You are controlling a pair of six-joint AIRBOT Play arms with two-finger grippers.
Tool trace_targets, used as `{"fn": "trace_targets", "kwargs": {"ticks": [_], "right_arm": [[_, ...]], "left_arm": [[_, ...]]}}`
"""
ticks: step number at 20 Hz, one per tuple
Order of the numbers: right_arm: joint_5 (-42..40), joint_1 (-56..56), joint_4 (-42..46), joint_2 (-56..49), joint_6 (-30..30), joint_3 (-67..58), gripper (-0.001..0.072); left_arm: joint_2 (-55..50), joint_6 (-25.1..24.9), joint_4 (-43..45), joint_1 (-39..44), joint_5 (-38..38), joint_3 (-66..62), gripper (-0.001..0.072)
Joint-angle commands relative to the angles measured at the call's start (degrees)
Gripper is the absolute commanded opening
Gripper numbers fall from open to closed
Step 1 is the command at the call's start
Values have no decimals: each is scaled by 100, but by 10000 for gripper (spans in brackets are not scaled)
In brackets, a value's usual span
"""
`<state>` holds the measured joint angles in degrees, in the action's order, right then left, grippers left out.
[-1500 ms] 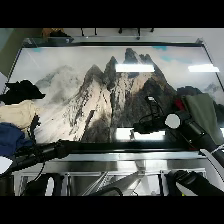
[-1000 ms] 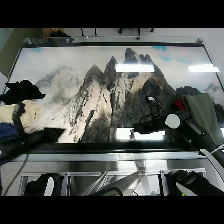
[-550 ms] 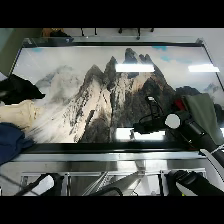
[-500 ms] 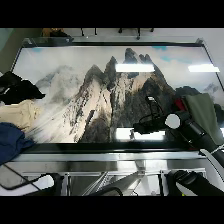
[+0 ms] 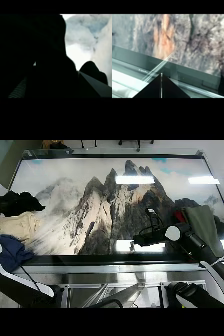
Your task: Fold the shirts.
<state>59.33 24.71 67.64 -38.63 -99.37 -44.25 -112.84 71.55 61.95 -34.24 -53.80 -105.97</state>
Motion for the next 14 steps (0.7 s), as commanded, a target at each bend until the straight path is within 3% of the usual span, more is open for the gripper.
{"fn": "trace_targets", "kwargs": {"ticks": [1,2,3,4,10,14], "right_arm": [[2,7,7,4,-2,2,19],[2,7,7,4,-2,2,19],[2,7,7,4,-2,2,19],[2,7,7,4,-2,2,19],[2,7,7,4,-2,2,19],[2,7,7,4,-2,2,19]], "left_arm": [[-610,4,0,107,286,-260,623],[-682,11,-2,153,330,-260,453],[-708,20,-39,177,269,-260,158],[-684,125,-90,190,186,-262,12],[501,-199,-1499,356,-352,-262,10],[1845,-319,-1556,1123,-1305,-262,10]]}}
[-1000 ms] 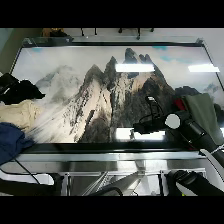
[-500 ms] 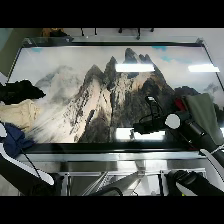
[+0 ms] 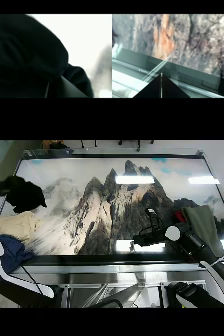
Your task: Fold the shirts.
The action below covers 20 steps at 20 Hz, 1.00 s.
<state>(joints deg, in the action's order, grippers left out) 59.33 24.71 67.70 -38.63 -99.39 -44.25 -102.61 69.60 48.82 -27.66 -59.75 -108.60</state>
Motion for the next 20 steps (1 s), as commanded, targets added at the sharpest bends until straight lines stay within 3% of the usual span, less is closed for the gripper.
{"fn": "trace_targets", "kwargs": {"ticks": [1,5,7,10,11,12,13,16,20], "right_arm": [[2,7,0,4,0,2,19],[2,7,0,4,0,2,19],[2,7,0,4,0,2,19],[2,7,0,4,0,2,19],[2,7,0,4,0,2,19],[2,7,0,4,0,2,19],[4,7,0,4,0,2,19],[2,7,0,4,0,2,19],[2,7,0,4,0,2,19]], "left_arm": [[1060,-120,-240,763,-1047,2,10],[1451,188,-61,2343,-1873,15,10],[1419,520,391,3226,-1773,111,10],[1421,590,767,4446,-1182,870,15],[1421,590,894,4778,-968,1115,203],[1421,675,1034,5038,-782,1274,668],[1421,914,1161,5209,-643,1370,688],[1425,1021,1167,5202,-706,1165,687],[1427,1193,1169,4282,-1631,713,686]]}}
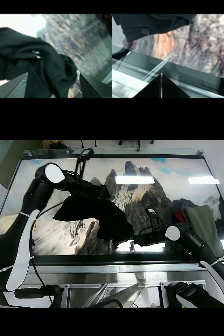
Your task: Fold the shirts.
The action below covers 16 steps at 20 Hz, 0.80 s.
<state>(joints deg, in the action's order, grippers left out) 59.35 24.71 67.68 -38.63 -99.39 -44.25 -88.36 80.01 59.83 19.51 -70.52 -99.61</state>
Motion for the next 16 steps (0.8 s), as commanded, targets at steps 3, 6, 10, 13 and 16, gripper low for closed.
{"fn": "trace_targets", "kwargs": {"ticks": [3,6,10,13,16], "right_arm": [[0,7,2,4,0,2,19],[-238,7,4,4,0,2,19],[-498,7,-2,-11,-2,2,19],[-798,7,-186,-120,0,2,20],[-1071,7,-249,-291,-4,2,20]], "left_arm": [[2,151,66,-1414,-1189,310,686],[2,122,63,-2483,-1279,1241,687],[0,-190,11,-3794,-437,2138,687],[-175,-450,9,-4312,365,2345,687],[-800,-518,11,-4406,413,1978,687]]}}
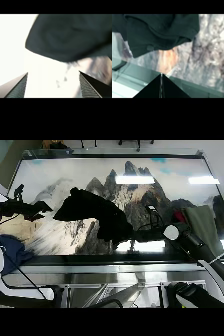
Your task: Fold the shirts.
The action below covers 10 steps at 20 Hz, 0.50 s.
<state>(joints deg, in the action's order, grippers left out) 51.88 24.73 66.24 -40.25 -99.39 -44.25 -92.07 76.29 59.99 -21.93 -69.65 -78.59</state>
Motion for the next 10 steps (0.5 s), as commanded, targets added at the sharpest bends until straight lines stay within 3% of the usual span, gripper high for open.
{"fn": "trace_targets", "kwargs": {"ticks": [1,4,5,6,7,10], "right_arm": [[-380,4,-208,-214,-2,2,19],[-376,7,-667,-544,-4,2,30],[-348,4,-741,-662,-4,2,123],[-345,4,-739,-767,-66,2,374],[-354,0,-734,-863,-234,2,552],[-455,-144,-363,-997,-627,2,565]], "left_arm": [[-654,-146,-11,-260,350,-291,686],[-1338,-160,-238,-168,345,-916,687],[-1547,-247,-393,-107,267,-1106,687],[-1725,-321,-509,-17,188,-1250,687],[-1899,-341,-509,85,118,-1373,686],[-2308,-339,-514,293,59,-1648,686]]}}
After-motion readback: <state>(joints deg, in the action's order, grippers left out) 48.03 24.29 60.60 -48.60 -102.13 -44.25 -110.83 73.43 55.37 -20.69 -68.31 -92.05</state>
